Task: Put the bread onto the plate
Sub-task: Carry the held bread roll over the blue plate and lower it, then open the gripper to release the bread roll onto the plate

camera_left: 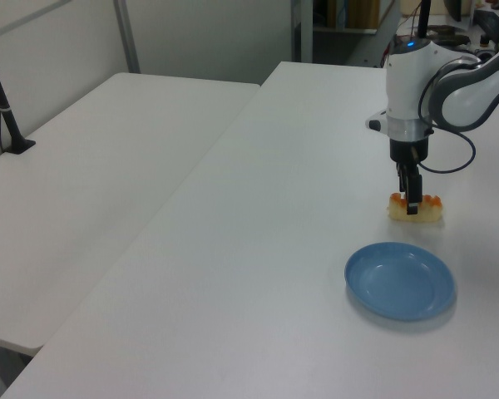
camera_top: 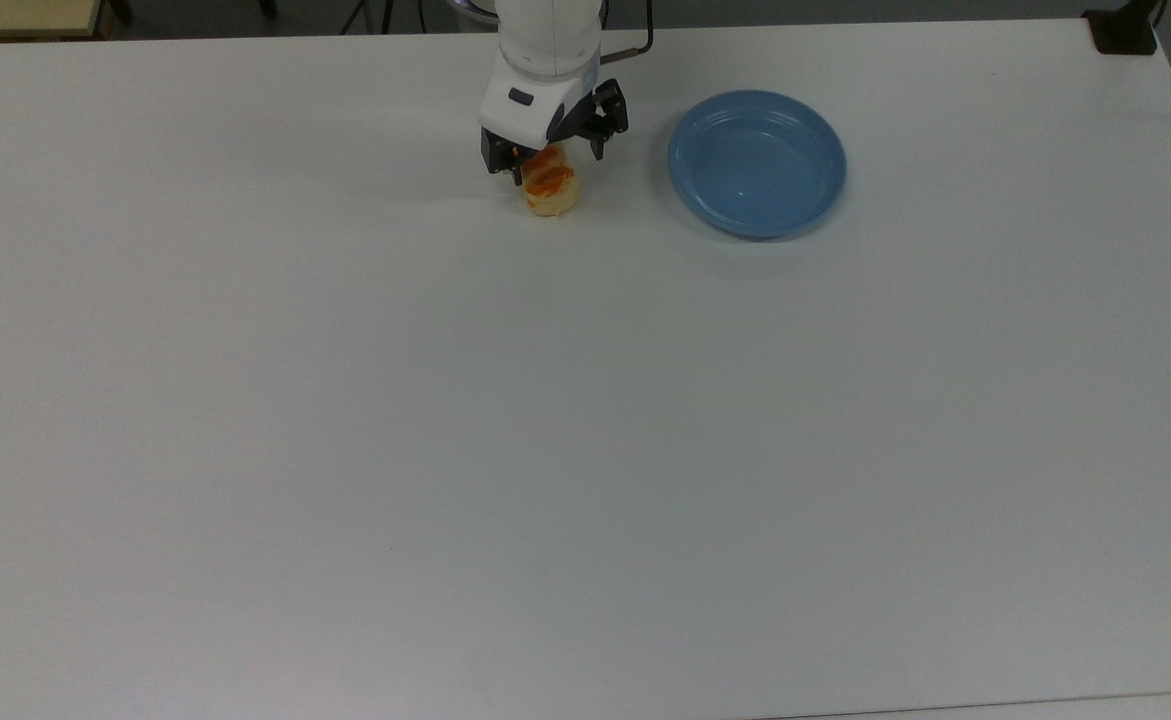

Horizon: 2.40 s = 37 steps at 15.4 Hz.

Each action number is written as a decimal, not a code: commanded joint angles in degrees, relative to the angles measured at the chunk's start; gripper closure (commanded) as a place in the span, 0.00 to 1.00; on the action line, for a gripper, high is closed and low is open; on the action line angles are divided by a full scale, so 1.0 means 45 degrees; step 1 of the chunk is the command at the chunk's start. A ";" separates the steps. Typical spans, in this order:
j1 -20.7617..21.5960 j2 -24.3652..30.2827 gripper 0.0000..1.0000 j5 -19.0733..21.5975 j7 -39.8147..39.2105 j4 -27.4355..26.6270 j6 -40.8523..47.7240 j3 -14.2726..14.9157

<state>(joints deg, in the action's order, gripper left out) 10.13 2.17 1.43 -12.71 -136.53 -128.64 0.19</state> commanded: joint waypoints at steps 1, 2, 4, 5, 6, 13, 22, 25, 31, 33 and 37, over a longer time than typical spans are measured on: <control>0.0229 -0.0287 0.11 0.0072 0.0285 0.0085 -0.0164 0.0036; 0.0229 -0.0307 0.26 0.0072 0.0285 0.0085 -0.0145 0.0036; 0.0210 -0.0269 0.59 0.0072 0.0305 0.0085 -0.0008 0.0036; 0.0229 -0.0268 0.76 0.0072 0.0460 0.0085 -0.0008 0.0036; 0.0229 -0.0229 0.81 0.0072 0.0654 0.0085 0.0031 0.0036; 0.0249 0.0630 0.81 0.0150 0.2546 0.1959 0.3214 -0.1795; 0.0404 -0.1634 0.82 0.0365 0.7506 0.4324 0.2573 -0.4280; 0.0463 -0.2238 0.82 0.0365 0.8876 0.4246 0.1635 -0.4280; 0.0718 -0.2670 0.81 0.0210 0.8938 0.4207 0.1418 -0.4280; 0.0776 -0.2885 0.55 0.0170 0.8977 0.4226 0.1418 -0.4280; 0.0796 -0.2924 0.01 -0.0083 0.9016 0.4246 0.1496 -0.4280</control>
<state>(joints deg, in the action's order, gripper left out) 12.96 -10.32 1.83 26.38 -118.54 -122.26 -19.33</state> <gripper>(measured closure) 0.555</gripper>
